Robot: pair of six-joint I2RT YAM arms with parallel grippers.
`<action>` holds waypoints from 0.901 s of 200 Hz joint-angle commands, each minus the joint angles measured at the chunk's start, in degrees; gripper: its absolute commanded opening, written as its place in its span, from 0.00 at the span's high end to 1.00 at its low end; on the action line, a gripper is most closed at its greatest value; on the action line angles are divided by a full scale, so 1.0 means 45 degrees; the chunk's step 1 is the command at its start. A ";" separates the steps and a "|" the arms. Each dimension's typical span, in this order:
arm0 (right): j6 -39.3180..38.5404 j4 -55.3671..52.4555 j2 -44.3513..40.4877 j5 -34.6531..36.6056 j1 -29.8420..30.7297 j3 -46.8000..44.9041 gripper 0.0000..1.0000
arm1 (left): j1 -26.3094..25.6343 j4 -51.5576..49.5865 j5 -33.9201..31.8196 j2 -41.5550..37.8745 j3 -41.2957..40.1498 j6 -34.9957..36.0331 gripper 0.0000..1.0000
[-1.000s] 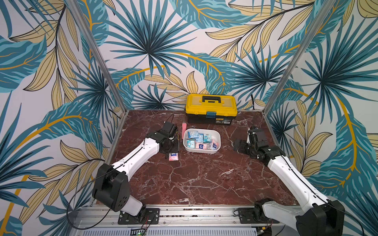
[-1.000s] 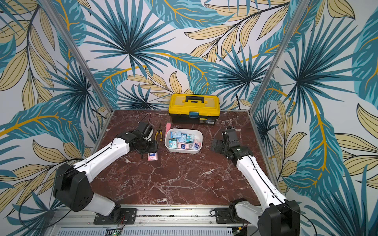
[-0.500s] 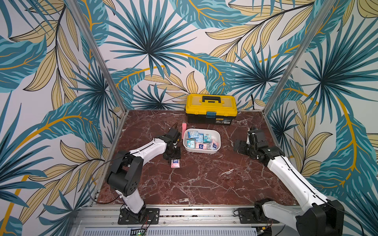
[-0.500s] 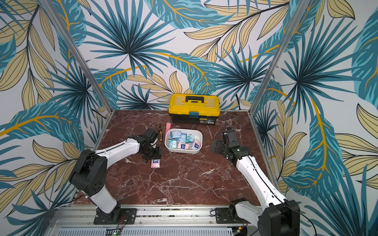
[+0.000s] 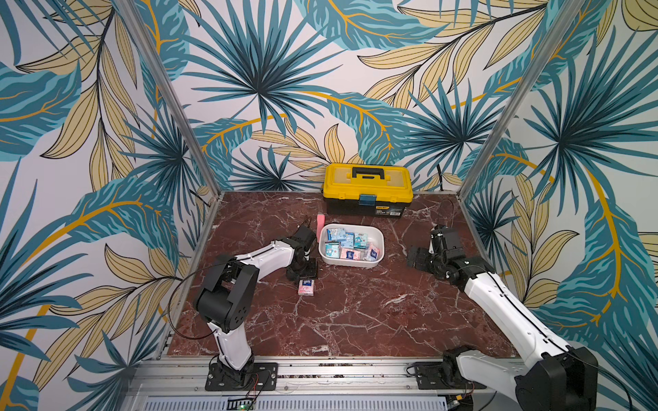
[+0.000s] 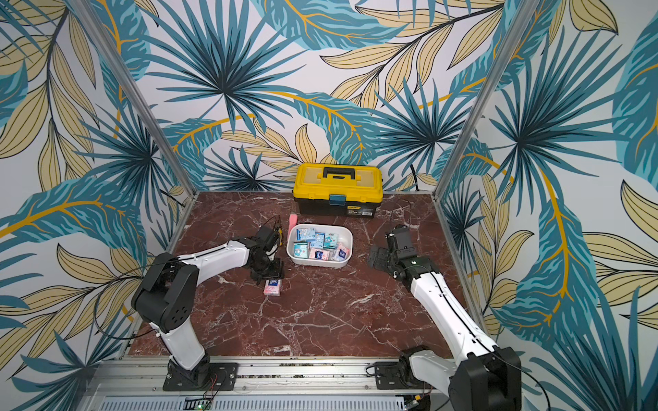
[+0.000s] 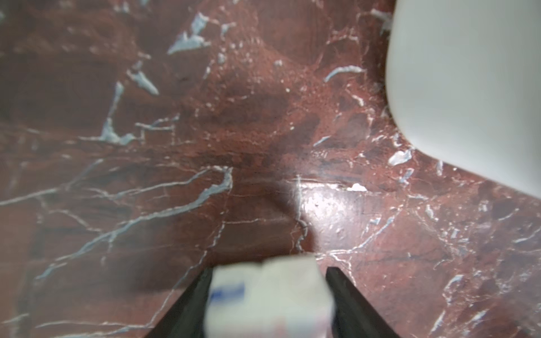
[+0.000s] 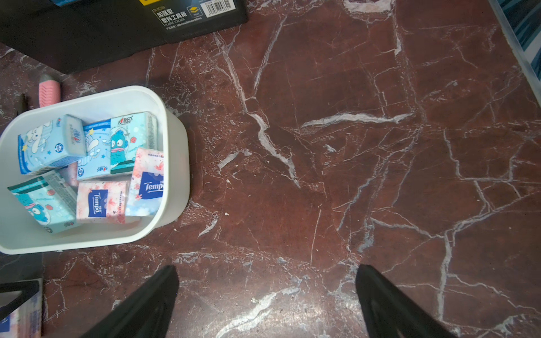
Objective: Take the pocket tissues out of the storage box
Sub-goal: Place the pocket tissues at the center of the board, then pick up the pocket tissues from the storage box.
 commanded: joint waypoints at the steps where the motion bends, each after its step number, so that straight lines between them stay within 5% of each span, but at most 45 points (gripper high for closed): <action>1: 0.0031 -0.0284 0.0128 0.0264 -0.0023 -0.0108 0.01 | 0.0060 -0.0414 -0.0547 -0.0405 0.0352 0.0033 0.31; 94: -0.0242 -0.0227 0.0330 0.0456 -0.0023 0.0317 0.01 | -0.0222 -0.1957 -0.1830 -0.2631 0.2561 0.0267 0.01; 180: 0.0369 0.0036 -0.0022 0.0291 -0.0023 0.0439 0.01 | -0.2023 -0.2064 -0.3866 -0.0627 0.6174 -0.0940 0.01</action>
